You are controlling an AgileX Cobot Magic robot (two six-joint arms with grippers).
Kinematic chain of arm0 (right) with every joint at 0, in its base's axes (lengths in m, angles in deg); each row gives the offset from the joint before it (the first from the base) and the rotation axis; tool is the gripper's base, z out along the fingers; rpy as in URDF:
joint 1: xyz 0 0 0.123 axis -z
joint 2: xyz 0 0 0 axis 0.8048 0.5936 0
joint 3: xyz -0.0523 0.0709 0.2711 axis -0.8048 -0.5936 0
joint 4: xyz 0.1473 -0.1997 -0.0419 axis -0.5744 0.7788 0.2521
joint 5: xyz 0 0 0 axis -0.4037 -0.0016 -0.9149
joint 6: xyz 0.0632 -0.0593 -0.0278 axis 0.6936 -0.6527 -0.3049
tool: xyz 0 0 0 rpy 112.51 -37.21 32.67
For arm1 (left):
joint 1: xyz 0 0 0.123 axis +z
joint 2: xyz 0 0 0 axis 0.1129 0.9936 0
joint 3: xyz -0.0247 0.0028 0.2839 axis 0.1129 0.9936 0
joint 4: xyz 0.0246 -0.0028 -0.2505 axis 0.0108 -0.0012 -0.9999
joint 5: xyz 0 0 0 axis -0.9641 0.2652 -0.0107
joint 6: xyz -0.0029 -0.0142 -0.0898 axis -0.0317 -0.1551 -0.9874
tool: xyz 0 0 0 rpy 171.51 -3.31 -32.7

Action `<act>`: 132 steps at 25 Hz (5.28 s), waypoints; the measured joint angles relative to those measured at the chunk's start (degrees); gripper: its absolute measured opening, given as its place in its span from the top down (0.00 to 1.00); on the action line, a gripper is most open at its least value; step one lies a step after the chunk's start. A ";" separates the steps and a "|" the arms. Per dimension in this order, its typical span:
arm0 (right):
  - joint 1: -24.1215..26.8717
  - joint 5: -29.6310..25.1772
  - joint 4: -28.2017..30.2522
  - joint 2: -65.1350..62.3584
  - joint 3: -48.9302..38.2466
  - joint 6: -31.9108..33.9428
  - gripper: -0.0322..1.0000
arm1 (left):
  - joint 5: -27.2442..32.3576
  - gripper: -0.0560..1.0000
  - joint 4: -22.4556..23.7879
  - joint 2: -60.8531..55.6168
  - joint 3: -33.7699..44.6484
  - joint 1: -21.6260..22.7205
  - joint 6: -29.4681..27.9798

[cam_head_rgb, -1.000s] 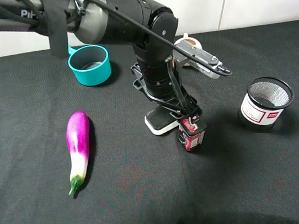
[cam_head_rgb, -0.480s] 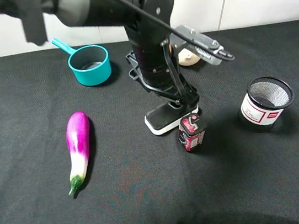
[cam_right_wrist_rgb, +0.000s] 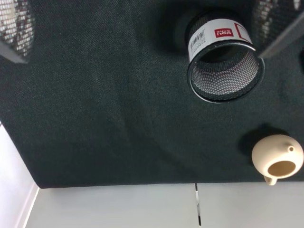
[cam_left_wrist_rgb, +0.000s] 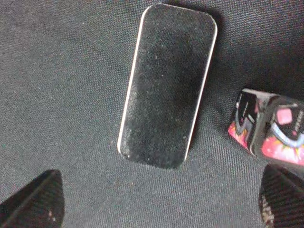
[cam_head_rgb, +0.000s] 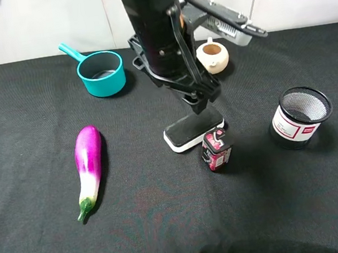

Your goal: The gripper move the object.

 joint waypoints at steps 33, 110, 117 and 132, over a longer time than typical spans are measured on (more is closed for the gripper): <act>0.00 0.00 0.00 0.00 0.00 0.00 0.30 | 11.44 0.07 2.12 -21.03 0.00 0.00 0.00; 0.00 0.00 0.00 0.00 0.00 0.00 0.30 | 10.43 0.06 -0.52 -108.18 61.68 46.15 6.52; 0.00 0.00 0.00 0.00 0.00 0.00 0.30 | 9.29 0.06 -1.34 -112.95 62.32 48.12 7.93; 0.00 0.00 0.00 0.00 0.00 0.00 0.30 | 9.19 0.06 -1.39 -113.24 62.39 48.12 8.29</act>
